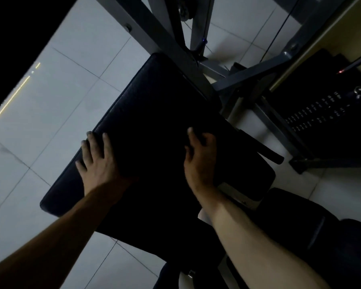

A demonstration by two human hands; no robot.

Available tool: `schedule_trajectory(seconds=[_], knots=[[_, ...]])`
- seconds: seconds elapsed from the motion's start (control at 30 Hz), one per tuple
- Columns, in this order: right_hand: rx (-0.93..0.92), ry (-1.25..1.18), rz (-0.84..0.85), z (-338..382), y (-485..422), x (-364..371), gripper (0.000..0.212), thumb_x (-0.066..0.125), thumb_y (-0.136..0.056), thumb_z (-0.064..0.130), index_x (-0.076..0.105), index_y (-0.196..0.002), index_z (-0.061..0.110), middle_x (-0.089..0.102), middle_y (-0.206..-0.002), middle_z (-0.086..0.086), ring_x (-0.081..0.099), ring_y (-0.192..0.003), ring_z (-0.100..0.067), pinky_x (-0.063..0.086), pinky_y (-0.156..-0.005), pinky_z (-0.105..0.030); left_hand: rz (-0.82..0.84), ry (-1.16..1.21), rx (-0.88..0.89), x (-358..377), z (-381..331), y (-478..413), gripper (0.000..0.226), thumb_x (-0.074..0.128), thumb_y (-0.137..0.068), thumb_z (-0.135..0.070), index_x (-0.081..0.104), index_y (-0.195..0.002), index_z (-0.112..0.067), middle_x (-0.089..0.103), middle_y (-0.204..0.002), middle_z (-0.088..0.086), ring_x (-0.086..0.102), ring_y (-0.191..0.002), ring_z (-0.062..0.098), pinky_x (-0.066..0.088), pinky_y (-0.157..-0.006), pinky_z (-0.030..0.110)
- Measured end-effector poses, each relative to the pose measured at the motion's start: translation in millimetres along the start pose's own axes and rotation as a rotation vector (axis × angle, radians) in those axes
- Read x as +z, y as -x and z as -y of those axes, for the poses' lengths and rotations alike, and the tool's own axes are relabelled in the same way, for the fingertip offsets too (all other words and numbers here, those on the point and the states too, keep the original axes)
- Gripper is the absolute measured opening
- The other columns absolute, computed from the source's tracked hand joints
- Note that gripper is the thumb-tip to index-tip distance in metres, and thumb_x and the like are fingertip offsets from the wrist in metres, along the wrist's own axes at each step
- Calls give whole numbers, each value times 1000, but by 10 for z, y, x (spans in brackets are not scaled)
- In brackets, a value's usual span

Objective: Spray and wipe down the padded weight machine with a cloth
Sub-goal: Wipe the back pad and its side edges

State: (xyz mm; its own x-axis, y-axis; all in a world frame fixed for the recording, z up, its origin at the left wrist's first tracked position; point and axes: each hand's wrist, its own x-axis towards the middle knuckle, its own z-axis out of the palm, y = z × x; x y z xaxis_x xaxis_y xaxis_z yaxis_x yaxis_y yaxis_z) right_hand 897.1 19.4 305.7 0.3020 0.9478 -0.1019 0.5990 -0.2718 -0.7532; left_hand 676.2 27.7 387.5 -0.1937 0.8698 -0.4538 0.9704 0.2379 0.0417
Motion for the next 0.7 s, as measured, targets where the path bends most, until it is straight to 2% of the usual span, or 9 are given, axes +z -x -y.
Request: schedule_trajectory(seconds=[0.03,0.13,0.2,0.23,0.33,0.43,0.5,0.57,0.7], knots=[[-84,-36,62,74,182,85,23,61,-104,40,66,-121,27,59,-102,18,60,-101,-15,51,-90,-24,-5,-1,-7,3,-10,-2,146,81,-62,-72,-18,-160,-28,-34,-165,3,-26,-153,27,-2,-124,59],[-547,150,316,88,538,199,35,46,-108,38,61,-136,23,59,-126,-3,53,-118,-26,45,-103,-42,-41,-27,-20,3,-11,12,142,81,-64,-72,-14,-160,-29,-29,-166,1,-21,-155,26,2,-126,57],[-618,166,437,46,332,132,51,35,-106,60,62,-129,22,59,-126,-3,51,-119,-22,42,-104,-39,-54,-42,-12,-21,5,5,140,81,-63,-73,-10,-160,-30,-28,-167,0,-18,-155,27,6,-125,58],[-626,176,381,39,143,48,51,39,-104,64,63,-123,23,60,-122,0,54,-115,-19,43,-100,-36,-43,-46,-7,-31,3,4,141,80,-62,-75,-10,-160,-30,-27,-167,1,-18,-155,28,7,-125,59],[-423,184,84,-17,-516,-139,25,60,-101,37,67,-121,23,59,-118,-2,56,-109,-23,49,-96,-40,-21,-61,3,-73,15,-6,142,80,-58,-78,-8,-160,-32,-26,-167,0,-14,-156,30,13,-123,63],[-134,122,-65,65,-760,-57,46,65,-96,11,62,-141,20,52,-127,-8,51,-114,-22,46,-104,-39,-18,-69,12,-101,31,7,138,76,-60,-81,-7,-160,-34,-24,-167,0,-12,-156,30,15,-122,64],[-59,39,-85,296,-556,142,45,56,-99,15,60,-143,15,50,-127,-7,46,-109,-15,45,-106,-34,-14,-72,24,-119,45,-4,135,77,-63,-78,-7,-160,-35,-23,-167,0,-12,-155,30,16,-121,65],[-173,8,27,474,-202,326,43,48,-99,25,61,-139,17,55,-124,-7,53,-108,-21,49,-103,-38,-8,-99,30,-131,67,-10,135,83,-64,-70,-7,-159,-37,-24,-167,0,-11,-155,30,19,-120,65],[-730,217,329,417,-2,360,50,44,-91,24,64,-137,19,56,-124,-14,57,-106,-36,54,-88,-43,-23,-138,14,-154,79,8,136,89,-64,-56,-6,-160,-37,-22,-167,0,-7,-155,32,25,-119,64]])
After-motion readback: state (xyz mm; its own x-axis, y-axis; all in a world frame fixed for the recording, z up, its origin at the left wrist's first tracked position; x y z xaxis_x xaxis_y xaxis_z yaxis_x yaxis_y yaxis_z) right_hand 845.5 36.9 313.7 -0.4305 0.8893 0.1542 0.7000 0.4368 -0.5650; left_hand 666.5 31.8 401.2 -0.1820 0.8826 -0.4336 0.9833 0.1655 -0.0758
